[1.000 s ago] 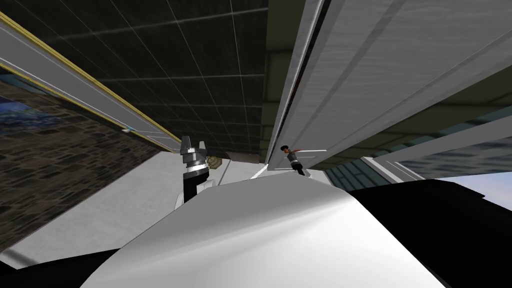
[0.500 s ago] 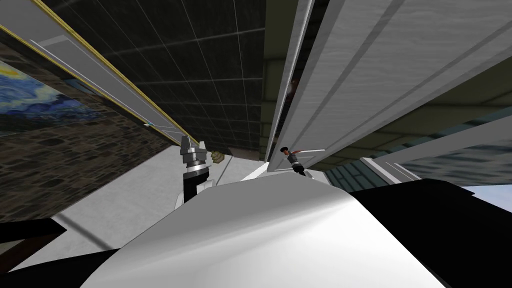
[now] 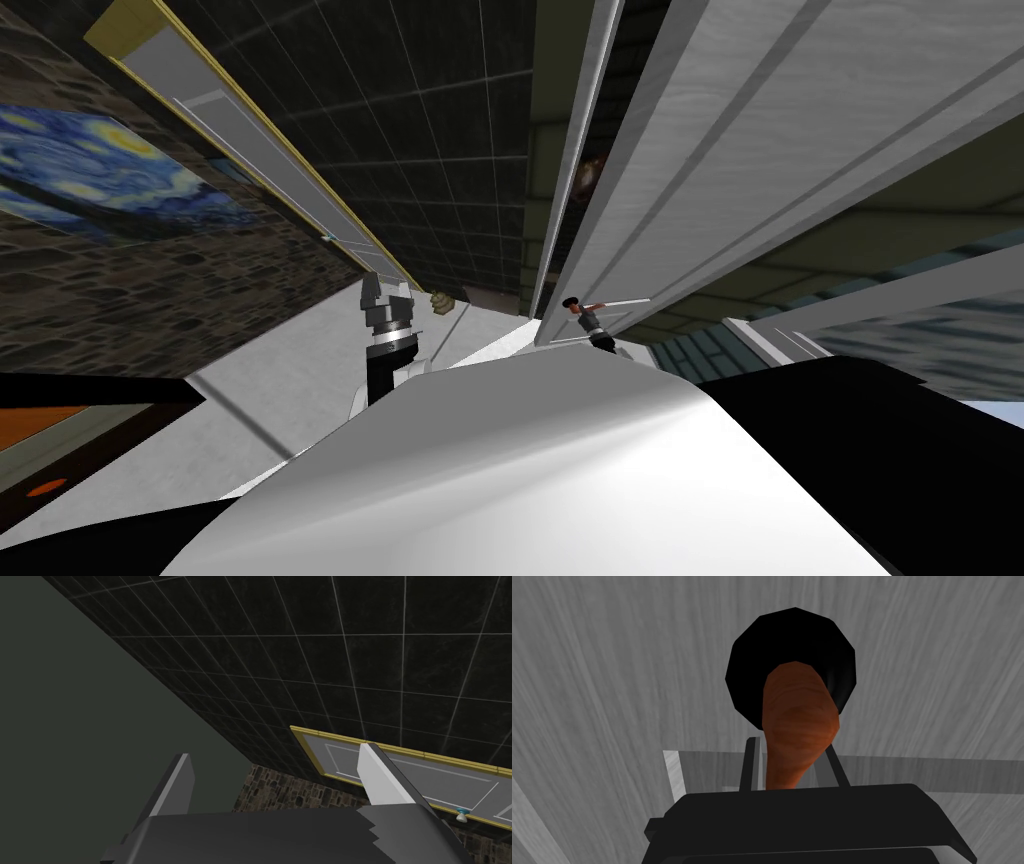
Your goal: Pull the door open
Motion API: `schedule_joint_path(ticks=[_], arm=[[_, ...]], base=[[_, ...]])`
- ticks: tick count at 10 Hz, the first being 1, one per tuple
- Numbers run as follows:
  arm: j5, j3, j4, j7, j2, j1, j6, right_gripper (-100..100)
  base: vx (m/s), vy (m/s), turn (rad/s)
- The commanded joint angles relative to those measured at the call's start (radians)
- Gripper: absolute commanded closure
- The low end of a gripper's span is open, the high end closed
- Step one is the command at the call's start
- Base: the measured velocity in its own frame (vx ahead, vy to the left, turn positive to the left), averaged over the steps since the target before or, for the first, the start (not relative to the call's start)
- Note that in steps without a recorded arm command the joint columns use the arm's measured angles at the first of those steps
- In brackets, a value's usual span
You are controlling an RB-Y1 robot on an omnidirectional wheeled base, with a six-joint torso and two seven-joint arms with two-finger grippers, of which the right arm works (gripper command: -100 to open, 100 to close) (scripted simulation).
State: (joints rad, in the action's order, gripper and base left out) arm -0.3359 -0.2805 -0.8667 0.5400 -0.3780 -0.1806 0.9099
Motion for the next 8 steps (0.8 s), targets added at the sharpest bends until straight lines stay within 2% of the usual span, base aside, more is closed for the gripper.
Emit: schedule_joint_path(ticks=[1, 2, 3, 4, 8], arm=[[-0.009, -0.003, 0.002, 0.018, -0.018, -0.017, 0.035, 100], [-0.012, -0.003, 0.002, 0.025, -0.023, -0.024, 0.046, 100], [-0.01, -0.001, -0.002, 0.021, -0.017, -0.023, 0.034, 100], [-0.018, -0.004, 0.012, 0.031, -0.025, -0.033, 0.064, 100], [-0.031, -0.013, 0.037, 0.048, -0.043, -0.048, 0.12, 100]], base=[[-0.209, -0.049, 0.132], [-0.194, -0.04, 0.104], [-0.078, -0.016, 0.01], [-0.2, -0.065, 0.204], [-0.228, -0.086, 0.178]])
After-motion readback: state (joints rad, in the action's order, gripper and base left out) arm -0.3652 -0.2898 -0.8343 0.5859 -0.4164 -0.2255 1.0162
